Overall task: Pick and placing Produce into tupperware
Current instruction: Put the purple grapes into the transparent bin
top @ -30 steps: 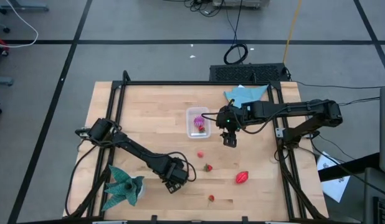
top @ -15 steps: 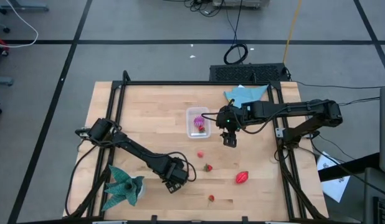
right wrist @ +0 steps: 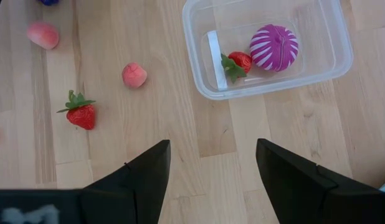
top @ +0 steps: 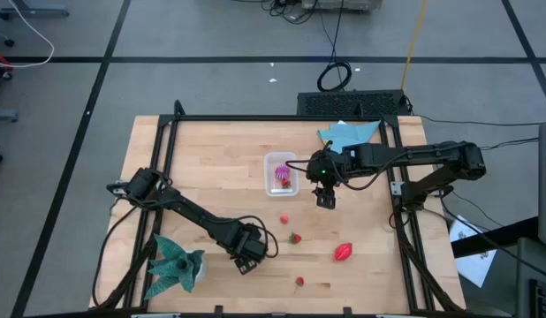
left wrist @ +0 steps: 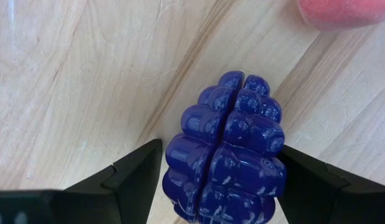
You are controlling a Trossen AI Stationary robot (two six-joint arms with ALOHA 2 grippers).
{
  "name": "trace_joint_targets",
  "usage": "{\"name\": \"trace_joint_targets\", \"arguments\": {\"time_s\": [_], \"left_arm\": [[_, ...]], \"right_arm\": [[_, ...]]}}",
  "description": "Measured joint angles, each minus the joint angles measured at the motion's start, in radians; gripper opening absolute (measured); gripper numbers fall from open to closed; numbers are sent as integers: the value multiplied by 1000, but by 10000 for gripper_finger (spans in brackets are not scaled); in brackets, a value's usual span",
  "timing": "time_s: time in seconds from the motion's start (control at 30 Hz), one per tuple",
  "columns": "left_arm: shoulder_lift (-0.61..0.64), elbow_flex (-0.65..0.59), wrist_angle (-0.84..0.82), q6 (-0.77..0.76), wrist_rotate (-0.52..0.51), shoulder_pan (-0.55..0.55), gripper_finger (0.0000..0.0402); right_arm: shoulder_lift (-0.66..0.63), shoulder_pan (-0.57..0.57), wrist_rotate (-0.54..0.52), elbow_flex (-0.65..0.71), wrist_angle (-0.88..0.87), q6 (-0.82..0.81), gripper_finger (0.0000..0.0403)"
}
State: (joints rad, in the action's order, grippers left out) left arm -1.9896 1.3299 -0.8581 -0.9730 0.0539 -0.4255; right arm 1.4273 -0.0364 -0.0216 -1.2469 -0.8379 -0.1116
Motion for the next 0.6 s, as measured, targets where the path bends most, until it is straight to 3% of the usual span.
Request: {"name": "trace_joint_targets", "arguments": {"time_s": [0.6], "left_arm": [[5, 16, -4, 10, -12, 13, 282]], "right_arm": [[0, 0, 0, 0, 0, 0, 226]]}}
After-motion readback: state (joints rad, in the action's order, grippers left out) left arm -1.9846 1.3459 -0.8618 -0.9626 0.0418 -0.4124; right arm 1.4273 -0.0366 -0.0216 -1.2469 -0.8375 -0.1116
